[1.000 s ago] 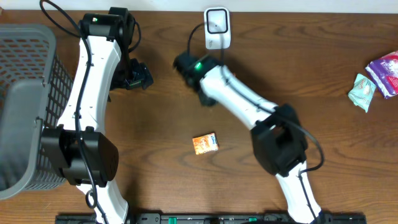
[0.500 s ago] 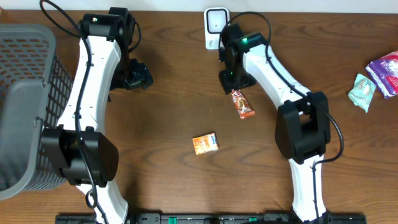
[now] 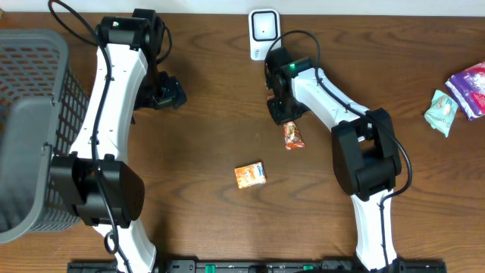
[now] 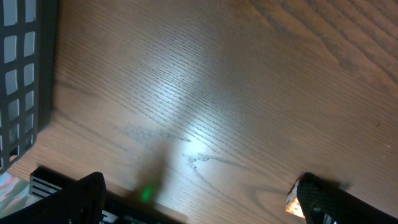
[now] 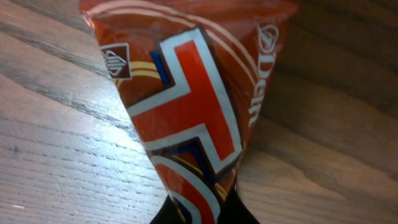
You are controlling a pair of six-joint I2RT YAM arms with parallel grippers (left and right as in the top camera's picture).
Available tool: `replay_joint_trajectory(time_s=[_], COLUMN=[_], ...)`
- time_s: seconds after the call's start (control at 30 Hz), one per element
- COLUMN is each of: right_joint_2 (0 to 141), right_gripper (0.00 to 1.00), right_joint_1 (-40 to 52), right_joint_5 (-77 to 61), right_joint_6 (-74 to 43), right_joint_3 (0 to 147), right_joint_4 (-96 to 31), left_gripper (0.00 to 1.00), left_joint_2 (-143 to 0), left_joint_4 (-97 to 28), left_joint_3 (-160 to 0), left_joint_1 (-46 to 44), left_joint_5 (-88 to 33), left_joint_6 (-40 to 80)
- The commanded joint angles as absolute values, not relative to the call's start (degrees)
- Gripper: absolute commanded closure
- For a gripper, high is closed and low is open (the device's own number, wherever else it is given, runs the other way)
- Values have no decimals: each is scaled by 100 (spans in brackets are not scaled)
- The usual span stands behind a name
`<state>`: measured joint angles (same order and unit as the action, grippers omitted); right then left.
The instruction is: Scan the item barcode
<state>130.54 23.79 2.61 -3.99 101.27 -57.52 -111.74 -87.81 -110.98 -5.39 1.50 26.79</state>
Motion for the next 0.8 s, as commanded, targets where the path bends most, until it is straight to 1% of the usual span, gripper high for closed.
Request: replay_joint_trajectory(time_s=[0.0, 0.2, 0.33, 0.43, 0.6, 0.77], right_joint_2=[13008, 12997, 12997, 12997, 13047, 13194], right_gripper=[99, 99, 99, 99, 99, 99], right_joint_1=[2383, 2381, 2370, 2370, 2370, 2335], right_joint_5=[329, -215, -246, -244, -16, -12], right_joint_6=[-690, -836, -1140, -1343, -1979, -2174], right_joint_3=[10254, 11233, 12121, 12457, 12481, 12481], right_joint_4=[-5739, -5756, -5533, -5061, -4051, -3317], left_gripper=[2, 2, 2, 2, 2, 2], left_joint_2=[-11220, -11220, -11220, -11220, -11220, -11220], left_joint_4=[-8796, -8796, -8796, -8796, -8796, -8796], left_joint_3=[-11069, -11069, -11069, -11069, -11069, -11069], left_joint_1=[-521, -521, -519, -521, -519, -521], left_joint_5=[202, 202, 202, 200, 202, 200], left_joint_6=[2689, 2689, 2689, 2689, 2689, 2689])
